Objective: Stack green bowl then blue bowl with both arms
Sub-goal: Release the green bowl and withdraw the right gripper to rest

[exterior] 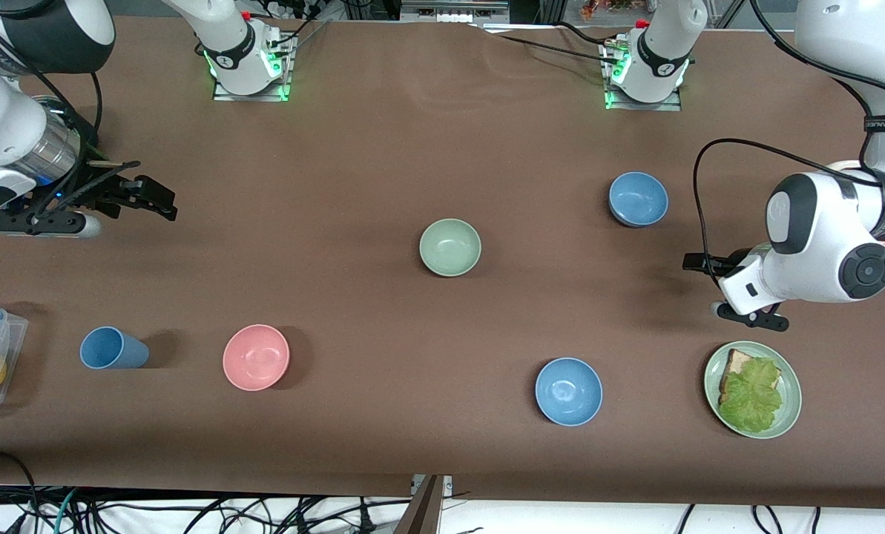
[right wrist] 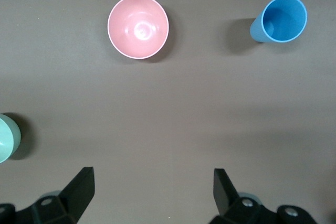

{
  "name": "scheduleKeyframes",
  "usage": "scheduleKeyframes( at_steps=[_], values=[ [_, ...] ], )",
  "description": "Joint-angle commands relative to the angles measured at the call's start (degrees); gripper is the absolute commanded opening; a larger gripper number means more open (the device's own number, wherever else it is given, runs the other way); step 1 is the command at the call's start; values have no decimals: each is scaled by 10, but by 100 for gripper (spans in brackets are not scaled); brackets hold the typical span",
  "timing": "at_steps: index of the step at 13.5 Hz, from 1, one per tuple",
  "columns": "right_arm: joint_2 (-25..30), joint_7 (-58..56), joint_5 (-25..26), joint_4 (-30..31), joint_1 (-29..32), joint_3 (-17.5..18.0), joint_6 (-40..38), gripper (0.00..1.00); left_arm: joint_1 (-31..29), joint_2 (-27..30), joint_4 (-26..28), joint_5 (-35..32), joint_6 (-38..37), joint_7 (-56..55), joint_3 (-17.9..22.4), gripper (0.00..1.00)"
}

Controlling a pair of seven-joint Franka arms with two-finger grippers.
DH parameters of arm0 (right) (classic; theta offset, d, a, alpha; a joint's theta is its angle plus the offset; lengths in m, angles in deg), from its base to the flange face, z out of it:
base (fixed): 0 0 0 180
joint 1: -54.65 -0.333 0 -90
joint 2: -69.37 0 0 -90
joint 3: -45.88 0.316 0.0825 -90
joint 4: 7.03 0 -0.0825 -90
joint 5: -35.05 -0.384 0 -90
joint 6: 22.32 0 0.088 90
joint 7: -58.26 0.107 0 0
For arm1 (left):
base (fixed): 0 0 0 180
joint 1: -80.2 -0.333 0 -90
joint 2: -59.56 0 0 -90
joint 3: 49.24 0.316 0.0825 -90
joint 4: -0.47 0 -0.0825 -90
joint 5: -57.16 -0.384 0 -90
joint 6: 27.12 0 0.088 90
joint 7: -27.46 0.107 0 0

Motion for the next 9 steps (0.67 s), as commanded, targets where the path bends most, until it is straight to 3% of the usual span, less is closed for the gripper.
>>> scheduleKeyframes(
  at_steps=[1,6,9],
  values=[
    [22,-16,7,-1,54,44,-20,100,-1,21,34,17,9,21,-2,100],
    [20,-20,5,-37,54,30,-57,100,2,29,44,17,2,23,-7,100],
    [16,-19,6,-46,55,31,-72,100,3,49,83,17,20,32,-6,100]
  ],
)
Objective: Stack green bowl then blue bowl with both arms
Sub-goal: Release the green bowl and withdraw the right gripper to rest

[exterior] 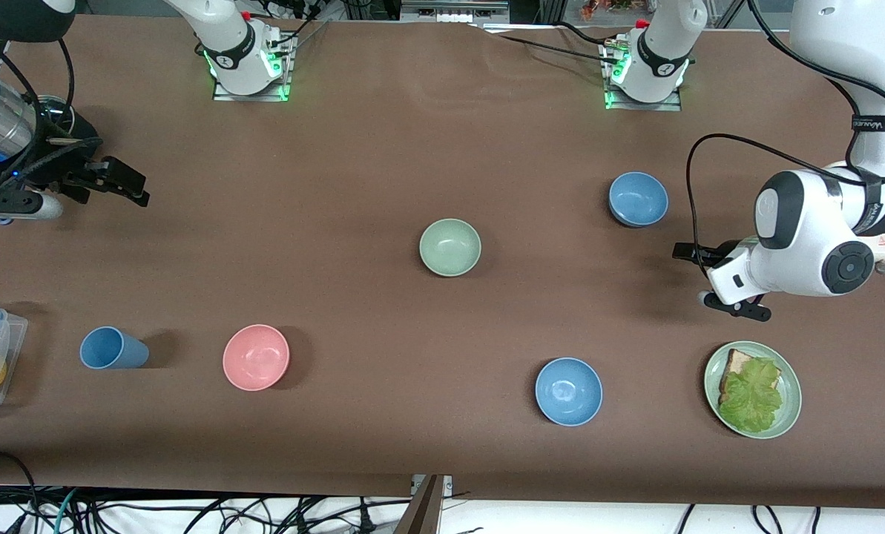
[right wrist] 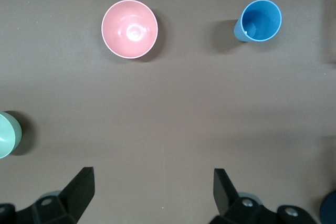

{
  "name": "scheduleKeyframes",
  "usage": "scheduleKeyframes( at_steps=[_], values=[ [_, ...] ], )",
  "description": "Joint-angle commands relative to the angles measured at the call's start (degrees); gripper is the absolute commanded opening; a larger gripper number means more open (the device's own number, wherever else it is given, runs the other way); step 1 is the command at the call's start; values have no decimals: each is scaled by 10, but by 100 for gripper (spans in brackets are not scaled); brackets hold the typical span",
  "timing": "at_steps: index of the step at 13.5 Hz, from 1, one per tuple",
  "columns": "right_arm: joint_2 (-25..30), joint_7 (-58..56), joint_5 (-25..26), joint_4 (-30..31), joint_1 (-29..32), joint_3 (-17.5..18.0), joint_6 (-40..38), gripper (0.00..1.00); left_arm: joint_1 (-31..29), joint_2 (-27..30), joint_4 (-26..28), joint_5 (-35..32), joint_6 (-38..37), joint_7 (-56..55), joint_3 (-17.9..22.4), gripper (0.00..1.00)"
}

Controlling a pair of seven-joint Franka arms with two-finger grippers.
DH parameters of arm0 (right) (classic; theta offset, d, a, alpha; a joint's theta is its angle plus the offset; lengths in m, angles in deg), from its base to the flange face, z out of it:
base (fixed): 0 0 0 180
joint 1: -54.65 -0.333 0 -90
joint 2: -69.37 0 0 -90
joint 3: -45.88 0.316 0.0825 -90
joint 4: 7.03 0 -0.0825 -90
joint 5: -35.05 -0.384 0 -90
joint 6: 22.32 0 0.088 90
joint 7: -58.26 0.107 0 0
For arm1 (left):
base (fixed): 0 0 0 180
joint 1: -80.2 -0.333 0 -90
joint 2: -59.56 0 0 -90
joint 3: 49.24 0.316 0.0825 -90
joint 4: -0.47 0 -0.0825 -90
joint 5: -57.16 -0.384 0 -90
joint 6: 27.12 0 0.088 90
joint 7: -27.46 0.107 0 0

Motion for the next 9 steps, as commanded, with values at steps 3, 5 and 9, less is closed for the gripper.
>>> scheduleKeyframes(
  at_steps=[3,5,9],
  values=[
    [-6,-11,8,-28,6,6,-33,100,0,111,193,7,148,25,-1,100],
    [-5,-11,8,-39,8,4,-34,100,-6,142,261,9,203,37,-2,100],
    [-9,-8,8,-51,8,5,-33,100,-15,169,352,44,266,69,-3,100]
  ],
)
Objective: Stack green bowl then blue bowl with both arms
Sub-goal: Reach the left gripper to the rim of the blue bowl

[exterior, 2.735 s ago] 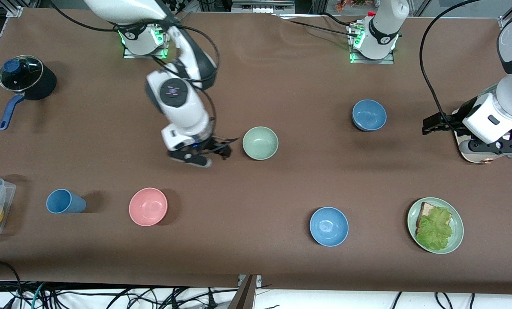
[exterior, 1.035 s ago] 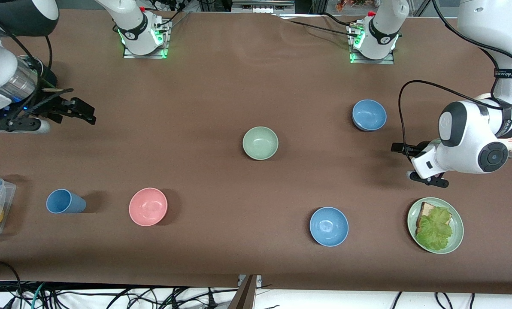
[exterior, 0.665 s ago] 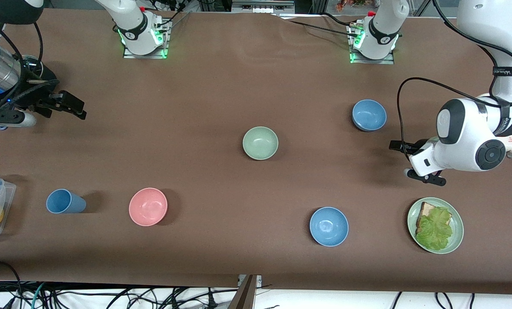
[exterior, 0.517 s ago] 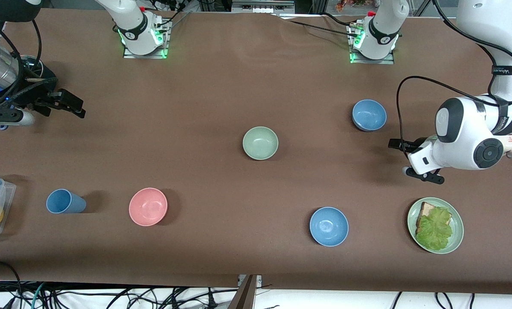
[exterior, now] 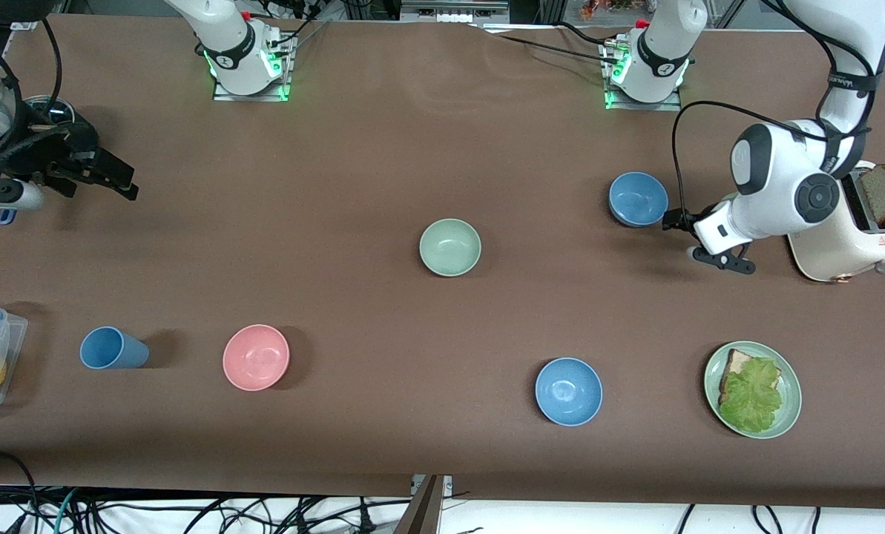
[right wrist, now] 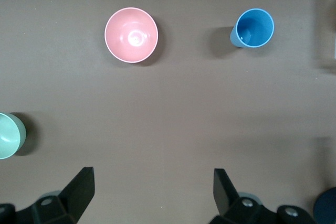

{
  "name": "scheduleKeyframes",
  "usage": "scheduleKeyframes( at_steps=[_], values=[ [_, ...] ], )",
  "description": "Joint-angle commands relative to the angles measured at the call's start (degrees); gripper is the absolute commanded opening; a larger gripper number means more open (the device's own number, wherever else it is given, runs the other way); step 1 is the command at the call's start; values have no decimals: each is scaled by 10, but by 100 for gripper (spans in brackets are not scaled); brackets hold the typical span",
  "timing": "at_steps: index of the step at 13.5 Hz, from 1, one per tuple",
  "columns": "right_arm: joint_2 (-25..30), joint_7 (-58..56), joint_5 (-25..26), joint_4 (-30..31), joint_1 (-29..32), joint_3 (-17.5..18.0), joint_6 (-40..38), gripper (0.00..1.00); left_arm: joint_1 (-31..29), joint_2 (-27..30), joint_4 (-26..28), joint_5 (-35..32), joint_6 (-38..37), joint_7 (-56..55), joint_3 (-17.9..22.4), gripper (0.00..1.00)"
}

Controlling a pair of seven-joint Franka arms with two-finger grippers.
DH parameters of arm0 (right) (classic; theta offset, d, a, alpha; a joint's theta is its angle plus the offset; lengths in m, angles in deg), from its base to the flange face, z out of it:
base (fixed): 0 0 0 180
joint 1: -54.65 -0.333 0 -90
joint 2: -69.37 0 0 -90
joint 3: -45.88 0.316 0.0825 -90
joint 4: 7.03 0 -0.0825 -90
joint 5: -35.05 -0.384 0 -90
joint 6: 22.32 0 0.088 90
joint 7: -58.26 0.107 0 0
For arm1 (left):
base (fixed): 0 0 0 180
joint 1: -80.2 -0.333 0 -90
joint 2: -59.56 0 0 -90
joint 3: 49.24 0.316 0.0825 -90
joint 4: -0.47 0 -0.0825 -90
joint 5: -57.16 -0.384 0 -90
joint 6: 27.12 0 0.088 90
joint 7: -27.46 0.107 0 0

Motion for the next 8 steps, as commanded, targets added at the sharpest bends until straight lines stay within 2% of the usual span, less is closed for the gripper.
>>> scheduleKeyframes(
  at_steps=[1,4,7,8],
  values=[
    [-13,-6,3,-20,8,5,-13,100,-12,42,79,41,53,51,-3,100],
    [-22,-5,17,-21,7,6,-8,100,-21,48,121,61,91,58,-3,97],
    [-21,-7,24,-21,3,10,-13,100,-21,48,134,110,97,58,-3,74],
    [-21,-12,24,-21,-3,11,-14,100,-21,48,135,111,97,58,-3,70]
  ],
)
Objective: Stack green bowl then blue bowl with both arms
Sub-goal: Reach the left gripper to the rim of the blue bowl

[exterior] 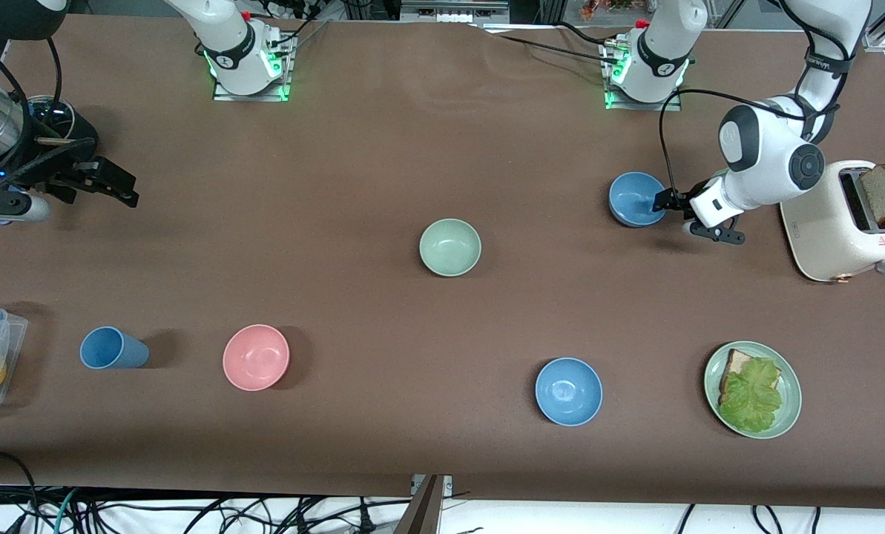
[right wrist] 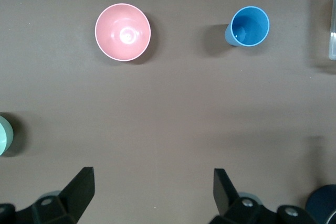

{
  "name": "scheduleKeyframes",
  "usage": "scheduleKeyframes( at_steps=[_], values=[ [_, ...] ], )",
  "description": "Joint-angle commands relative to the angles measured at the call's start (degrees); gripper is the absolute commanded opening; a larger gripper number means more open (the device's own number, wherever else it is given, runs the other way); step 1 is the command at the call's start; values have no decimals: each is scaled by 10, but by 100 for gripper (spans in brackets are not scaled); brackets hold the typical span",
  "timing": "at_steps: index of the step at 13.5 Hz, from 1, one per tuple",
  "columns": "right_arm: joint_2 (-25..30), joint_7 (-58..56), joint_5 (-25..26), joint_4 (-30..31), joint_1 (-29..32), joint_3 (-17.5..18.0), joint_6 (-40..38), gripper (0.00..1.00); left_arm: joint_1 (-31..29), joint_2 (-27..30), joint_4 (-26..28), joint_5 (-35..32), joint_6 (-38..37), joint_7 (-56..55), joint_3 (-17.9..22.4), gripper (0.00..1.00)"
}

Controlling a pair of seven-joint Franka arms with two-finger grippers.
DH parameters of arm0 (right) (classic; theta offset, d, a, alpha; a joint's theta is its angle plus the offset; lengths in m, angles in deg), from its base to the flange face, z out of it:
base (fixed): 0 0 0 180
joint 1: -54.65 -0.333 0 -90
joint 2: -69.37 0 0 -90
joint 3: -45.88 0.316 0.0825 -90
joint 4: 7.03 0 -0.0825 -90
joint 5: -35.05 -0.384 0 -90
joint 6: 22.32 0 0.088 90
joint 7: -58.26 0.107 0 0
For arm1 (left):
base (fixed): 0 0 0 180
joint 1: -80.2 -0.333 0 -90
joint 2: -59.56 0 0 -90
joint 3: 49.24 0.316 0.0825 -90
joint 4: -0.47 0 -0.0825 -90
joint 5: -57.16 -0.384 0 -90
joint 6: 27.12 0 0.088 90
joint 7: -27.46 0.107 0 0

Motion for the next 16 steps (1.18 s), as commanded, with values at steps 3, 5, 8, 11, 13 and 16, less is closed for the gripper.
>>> scheduleKeyframes(
  at_steps=[3,5,8,11,13,16],
  values=[
    [-1,-81,10,-17,-3,6,-16,100,-5,21,30,22,25,19,-4,51],
    [-1,-82,10,-17,-3,5,-16,100,-4,21,30,22,25,19,-4,10],
    [-1,-77,10,-17,-3,5,-16,100,-4,21,29,22,22,18,-4,0],
    [-2,-75,10,-17,-3,5,-16,100,-4,34,19,26,-4,11,-6,0],
    [-2,-75,10,-17,-3,5,-16,100,2,39,-17,40,-39,-8,-11,0],
    [-3,-74,10,-17,-3,5,-15,100,3,35,-98,51,-70,-92,-70,0]
  ],
)
